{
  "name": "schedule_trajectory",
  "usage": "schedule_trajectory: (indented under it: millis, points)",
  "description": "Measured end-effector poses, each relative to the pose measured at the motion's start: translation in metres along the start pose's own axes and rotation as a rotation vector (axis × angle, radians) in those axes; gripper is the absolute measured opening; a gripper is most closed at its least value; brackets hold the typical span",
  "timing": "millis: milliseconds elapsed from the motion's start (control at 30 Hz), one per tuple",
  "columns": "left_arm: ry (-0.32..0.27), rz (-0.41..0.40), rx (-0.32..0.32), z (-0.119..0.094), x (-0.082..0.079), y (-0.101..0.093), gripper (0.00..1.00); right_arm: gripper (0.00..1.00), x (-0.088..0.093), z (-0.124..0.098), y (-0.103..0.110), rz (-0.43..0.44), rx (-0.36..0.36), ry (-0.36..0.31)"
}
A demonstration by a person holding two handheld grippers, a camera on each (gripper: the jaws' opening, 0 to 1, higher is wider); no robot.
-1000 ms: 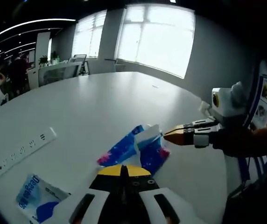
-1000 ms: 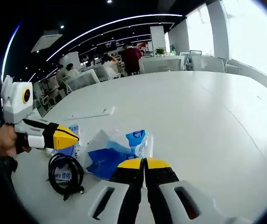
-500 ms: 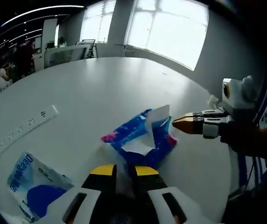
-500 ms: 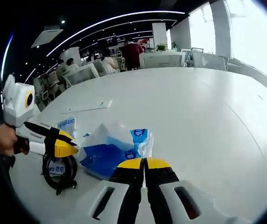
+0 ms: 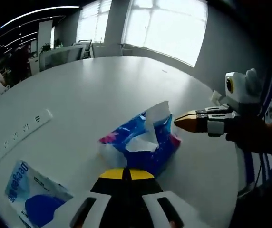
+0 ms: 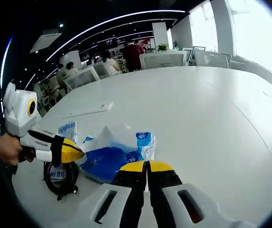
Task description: Arrange the tabletop items into an orderly group along one side of the table until the central work area is clear of visible clutter.
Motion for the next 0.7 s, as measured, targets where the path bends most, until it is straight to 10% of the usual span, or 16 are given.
schedule_trajectory:
  millis: [700]
  points:
    - [-0.051,-0.047,-0.005,0.000,-0.017,-0.020,0.00,0.00,-0.018,-0.006,-0.023,-0.112,0.007,0.014]
Point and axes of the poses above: the point that each gripper's makers call its tool centre point, and the gripper's own axes: z roughly forward along the fingers, y roughly to its left, x roughly out of its underside, the point moved 7 cm from there along -z, roughly backward along the fingers, and after that the axes turned 14 degrees about -x, right-handed, at the moved point
